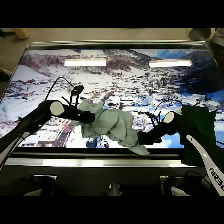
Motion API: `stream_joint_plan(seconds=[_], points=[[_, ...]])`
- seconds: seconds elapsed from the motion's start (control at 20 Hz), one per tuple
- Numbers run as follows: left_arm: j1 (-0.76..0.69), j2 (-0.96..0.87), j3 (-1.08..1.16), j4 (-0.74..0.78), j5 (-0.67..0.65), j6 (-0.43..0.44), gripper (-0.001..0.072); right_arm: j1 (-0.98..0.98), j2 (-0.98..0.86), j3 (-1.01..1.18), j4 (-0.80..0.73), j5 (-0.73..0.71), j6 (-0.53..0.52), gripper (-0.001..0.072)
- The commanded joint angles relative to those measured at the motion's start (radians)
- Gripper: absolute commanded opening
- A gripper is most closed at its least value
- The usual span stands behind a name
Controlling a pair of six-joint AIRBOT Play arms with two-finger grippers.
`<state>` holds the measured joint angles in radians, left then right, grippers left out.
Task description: Fold the shirts.
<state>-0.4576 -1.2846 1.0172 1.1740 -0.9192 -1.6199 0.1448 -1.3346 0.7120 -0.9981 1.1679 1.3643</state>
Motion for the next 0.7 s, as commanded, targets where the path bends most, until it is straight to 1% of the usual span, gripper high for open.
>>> stream_joint_plan(seconds=[0.0,0.1,0.15,0.2,0.3,0.4,0.45,0.55,0.6,0.65], points=[[0.001,0.064,0.08,0.211,-0.125,0.0,0.0021,0.001,0.064,0.128,0.004,0.05,-0.005,0.0014],[0.002,0.136,0.227,0.412,-0.243,0.0,0.0021,-0.059,0.187,0.328,-0.013,0.081,-0.008,0.0015],[0.002,0.178,0.33,0.489,-0.291,0.0,0.0021,-0.094,0.257,0.441,-0.016,0.079,-0.008,0.0015],[0.002,0.217,0.437,0.533,-0.318,0.0,0.0021,-0.134,0.334,0.564,-0.021,0.055,-0.007,0.0016],[0.001,0.3,0.665,0.547,-0.309,-0.007,0.0021,-0.19,0.474,0.757,-0.069,-0.052,-0.003,0.0016],[0.001,0.367,0.837,0.534,-0.255,-0.071,0.0021,-0.212,0.589,0.862,-0.117,-0.136,0.044,0.0016],[0.001,0.396,0.888,0.515,-0.215,-0.076,0.0022,-0.212,0.638,0.889,-0.116,-0.161,0.054,0.0016],[0.001,0.447,0.924,0.475,-0.143,-0.075,0.0021,-0.212,0.707,0.894,-0.111,-0.17,0.08,0.0016],[0.001,0.459,0.923,0.476,-0.151,-0.075,0.0021,-0.212,0.723,0.894,-0.117,-0.144,0.111,0.0016],[0.001,0.457,0.922,0.485,-0.187,-0.076,0.0021,-0.212,0.725,0.894,-0.126,-0.103,0.128,0.0017]])
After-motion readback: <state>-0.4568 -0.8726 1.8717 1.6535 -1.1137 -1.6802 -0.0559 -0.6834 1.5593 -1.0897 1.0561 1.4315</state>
